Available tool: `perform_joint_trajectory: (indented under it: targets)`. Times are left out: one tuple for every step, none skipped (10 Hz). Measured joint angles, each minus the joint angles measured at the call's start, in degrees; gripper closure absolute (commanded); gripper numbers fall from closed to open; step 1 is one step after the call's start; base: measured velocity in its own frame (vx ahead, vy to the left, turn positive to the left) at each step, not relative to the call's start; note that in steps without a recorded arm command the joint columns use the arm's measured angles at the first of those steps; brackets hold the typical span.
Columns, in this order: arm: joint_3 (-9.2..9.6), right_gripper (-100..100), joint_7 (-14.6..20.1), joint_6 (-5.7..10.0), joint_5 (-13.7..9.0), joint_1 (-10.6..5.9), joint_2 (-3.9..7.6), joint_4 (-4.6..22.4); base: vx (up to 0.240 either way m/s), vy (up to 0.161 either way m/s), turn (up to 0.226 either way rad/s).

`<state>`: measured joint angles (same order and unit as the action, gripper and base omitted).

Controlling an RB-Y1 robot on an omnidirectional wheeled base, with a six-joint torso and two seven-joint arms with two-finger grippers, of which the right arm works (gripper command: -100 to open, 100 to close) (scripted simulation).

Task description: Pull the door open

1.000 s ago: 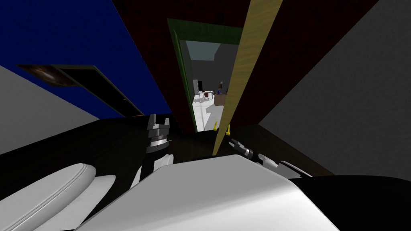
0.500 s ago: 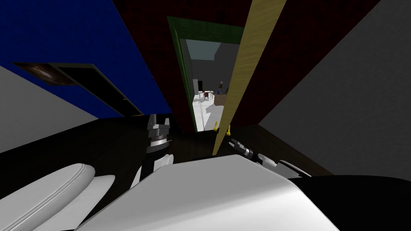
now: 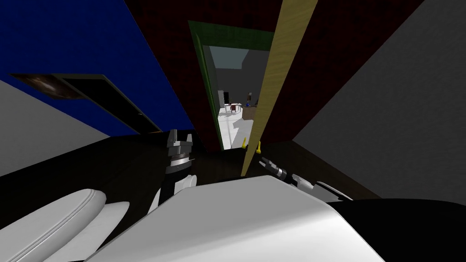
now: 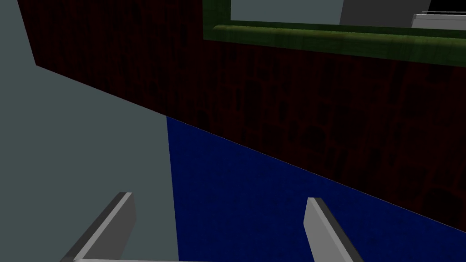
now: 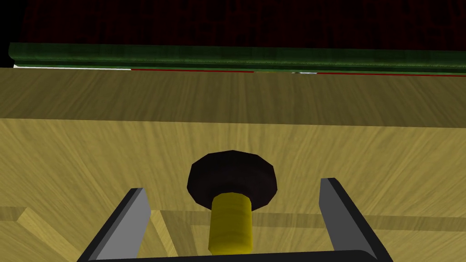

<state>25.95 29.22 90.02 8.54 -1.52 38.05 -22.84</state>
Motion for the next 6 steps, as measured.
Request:
perform_joint_trajectory:
  targets:
    - [0.05,-100,0.1,-0.14,0.1,0.11,0.03,-0.3,0.037,0.065,-0.037]
    - [0.17,-100,0.1,-0.19,0.2,-0.03,-0.04,-0.3,0.035,0.055,-0.066]
    - [0.35,-100,0.2,-0.07,0.4,-0.34,-0.21,0.1,0.028,0.045,-0.054]
    - [0.44,-100,0.3,-0.22,0.5,-0.20,-0.17,-0.3,0.026,0.034,-0.093]
    - [0.67,-100,0.4,-0.24,0.7,-0.42,-0.32,-0.1,0.021,0.020,-0.113]
    - [0.99,-100,0.5,-0.16,1.1,-0.77,-0.50,0.1,0.017,0.002,-0.151]
